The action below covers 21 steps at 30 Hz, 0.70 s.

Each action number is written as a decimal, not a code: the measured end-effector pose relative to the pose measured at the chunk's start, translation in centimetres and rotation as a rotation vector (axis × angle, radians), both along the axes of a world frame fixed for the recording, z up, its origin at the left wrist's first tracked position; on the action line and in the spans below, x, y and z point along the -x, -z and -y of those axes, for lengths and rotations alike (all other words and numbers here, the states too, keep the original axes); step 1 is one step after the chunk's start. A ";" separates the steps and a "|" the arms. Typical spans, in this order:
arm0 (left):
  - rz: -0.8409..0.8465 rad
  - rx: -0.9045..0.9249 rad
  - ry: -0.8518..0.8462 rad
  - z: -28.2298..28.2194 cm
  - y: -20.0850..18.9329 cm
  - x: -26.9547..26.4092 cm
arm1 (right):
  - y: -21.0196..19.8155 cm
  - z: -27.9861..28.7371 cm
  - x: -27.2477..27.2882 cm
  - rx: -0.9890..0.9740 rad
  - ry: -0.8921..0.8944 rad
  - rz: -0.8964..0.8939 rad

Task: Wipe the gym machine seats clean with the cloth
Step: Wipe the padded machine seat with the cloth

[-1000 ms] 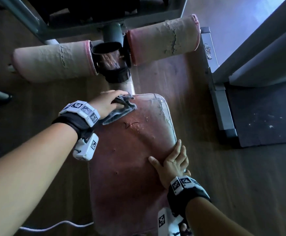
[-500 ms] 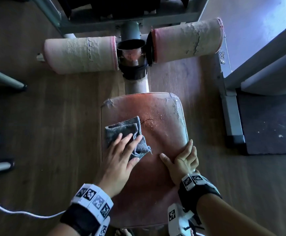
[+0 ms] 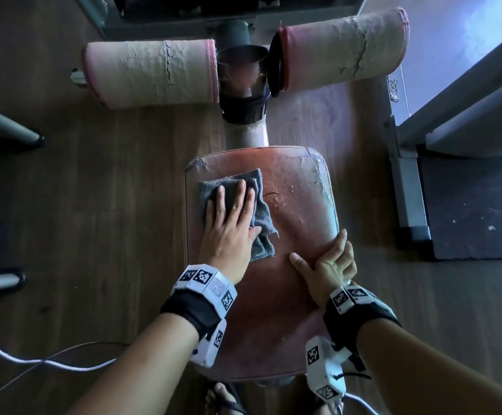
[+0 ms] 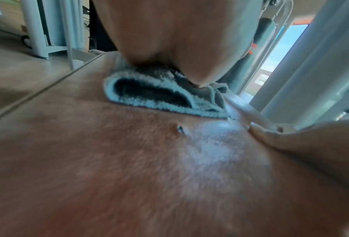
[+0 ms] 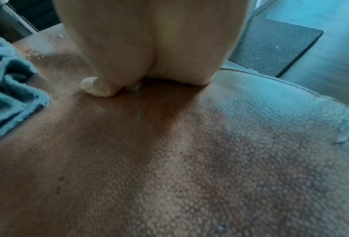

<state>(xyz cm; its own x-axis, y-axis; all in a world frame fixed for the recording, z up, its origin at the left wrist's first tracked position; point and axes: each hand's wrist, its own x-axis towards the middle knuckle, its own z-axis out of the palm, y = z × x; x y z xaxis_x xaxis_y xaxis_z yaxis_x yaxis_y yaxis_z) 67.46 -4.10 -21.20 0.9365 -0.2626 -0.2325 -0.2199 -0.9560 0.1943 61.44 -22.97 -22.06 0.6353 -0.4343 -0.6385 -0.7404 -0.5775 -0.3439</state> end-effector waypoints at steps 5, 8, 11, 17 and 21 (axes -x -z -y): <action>-0.106 -0.038 0.177 -2.4 -1.0 6.4 | -0.2 0.1 -0.1 -0.011 -0.001 -0.006; -0.155 -0.049 0.223 -3.2 -1.4 7.6 | 0.0 0.1 -0.1 -0.007 0.002 -0.004; -0.157 -0.045 0.217 -2.2 -1.1 4.6 | 0.1 0.1 0.0 -0.004 -0.005 -0.018; -0.132 -0.035 0.166 0.0 -0.9 -0.1 | 0.2 0.1 0.0 -0.006 -0.009 -0.023; -0.144 -0.027 0.169 -1.3 -1.8 3.0 | 0.1 0.1 0.0 -0.009 -0.001 -0.035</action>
<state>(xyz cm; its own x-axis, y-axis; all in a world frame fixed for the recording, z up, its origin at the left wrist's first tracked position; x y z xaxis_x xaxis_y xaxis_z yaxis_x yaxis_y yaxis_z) 64.48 -2.79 -19.44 0.8361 -0.4050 -0.3700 -0.3494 -0.9131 0.2099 61.45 -23.09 -22.12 0.6130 -0.4274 -0.6645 -0.7514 -0.5753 -0.3232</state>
